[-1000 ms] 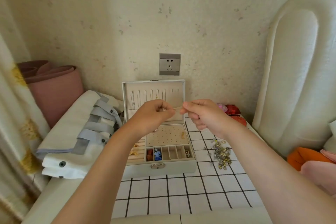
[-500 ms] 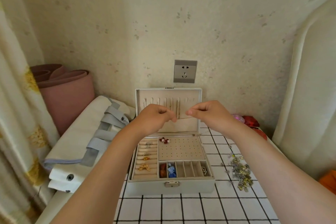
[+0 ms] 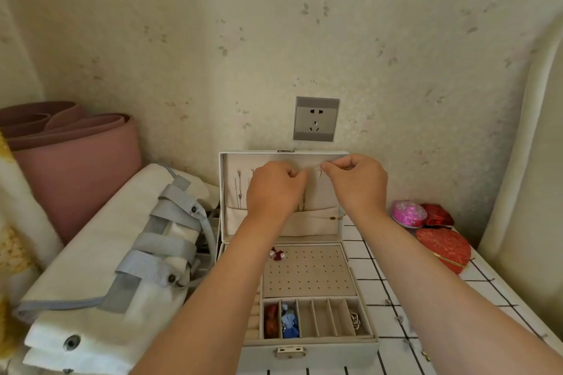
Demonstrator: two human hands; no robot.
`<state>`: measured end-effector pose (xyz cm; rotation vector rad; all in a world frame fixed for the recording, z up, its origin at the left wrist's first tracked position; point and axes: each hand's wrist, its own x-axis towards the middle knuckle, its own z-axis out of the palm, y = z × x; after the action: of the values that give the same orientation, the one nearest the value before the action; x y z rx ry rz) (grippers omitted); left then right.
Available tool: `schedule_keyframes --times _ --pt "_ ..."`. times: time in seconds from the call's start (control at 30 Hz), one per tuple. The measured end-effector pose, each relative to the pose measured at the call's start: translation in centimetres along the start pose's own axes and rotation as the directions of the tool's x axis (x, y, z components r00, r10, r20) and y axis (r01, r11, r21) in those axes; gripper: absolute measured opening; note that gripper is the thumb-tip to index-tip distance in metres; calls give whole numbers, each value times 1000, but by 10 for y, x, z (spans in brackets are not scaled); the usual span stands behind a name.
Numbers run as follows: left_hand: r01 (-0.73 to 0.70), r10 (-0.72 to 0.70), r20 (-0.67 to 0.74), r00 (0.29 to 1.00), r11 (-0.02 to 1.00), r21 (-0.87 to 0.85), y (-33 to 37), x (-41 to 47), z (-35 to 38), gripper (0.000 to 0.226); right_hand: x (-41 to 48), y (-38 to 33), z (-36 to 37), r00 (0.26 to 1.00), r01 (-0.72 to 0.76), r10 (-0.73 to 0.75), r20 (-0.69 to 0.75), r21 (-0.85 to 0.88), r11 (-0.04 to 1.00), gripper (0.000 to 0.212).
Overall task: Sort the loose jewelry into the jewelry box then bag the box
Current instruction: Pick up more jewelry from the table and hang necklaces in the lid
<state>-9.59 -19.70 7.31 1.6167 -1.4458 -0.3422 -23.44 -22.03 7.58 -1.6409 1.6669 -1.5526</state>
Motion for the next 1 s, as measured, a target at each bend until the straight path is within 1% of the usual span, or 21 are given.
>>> schedule_keyframes --times 0.07,0.17,0.3,0.4,0.5,0.6,0.7,0.77,0.83,0.9,0.93,1.0 --pt "14 -14 -18 1000 1000 8 0 4 8 48 3 2 5 999 -9 7 -46 -54 999 19" --pt "51 -51 -32 998 999 -10 -3 6 18 50 2 6 11 996 8 -21 -85 -147 989 15" --pt "53 -53 -35 998 999 8 -6 4 22 49 -1 11 12 995 61 -76 -65 -207 976 12" --pt "50 -50 -6 999 999 -6 -6 2 20 48 -5 14 10 993 105 -113 -15 -269 957 12" --pt "72 -70 95 993 997 -16 -4 1 17 54 -11 19 4 991 133 -114 77 -334 933 14" --pt "135 -97 269 958 983 -127 -4 0 11 42 -14 22 -4 969 147 -61 241 -359 922 24" --pt "250 -137 393 909 934 -254 0 -4 1 28 -20 21 -8 902 133 -6 433 -265 955 36" --pt "303 -131 467 875 899 -317 6 -7 -6 20 -28 19 -11 838 49 52 544 -170 984 33" --pt "298 -112 503 857 903 -308 10 -11 -10 24 -36 15 -15 764 -137 150 628 -69 988 24" --pt "258 -87 517 851 928 -269 12 -14 -13 31 -41 12 -19 682 -306 232 694 -17 952 22" --pt "242 -75 528 846 936 -255 12 -16 -14 33 -42 11 -21 648 -343 251 719 -18 939 23" --pt "214 -57 542 839 949 -232 13 -20 -16 32 -43 9 -28 604 -336 260 754 -55 940 22"
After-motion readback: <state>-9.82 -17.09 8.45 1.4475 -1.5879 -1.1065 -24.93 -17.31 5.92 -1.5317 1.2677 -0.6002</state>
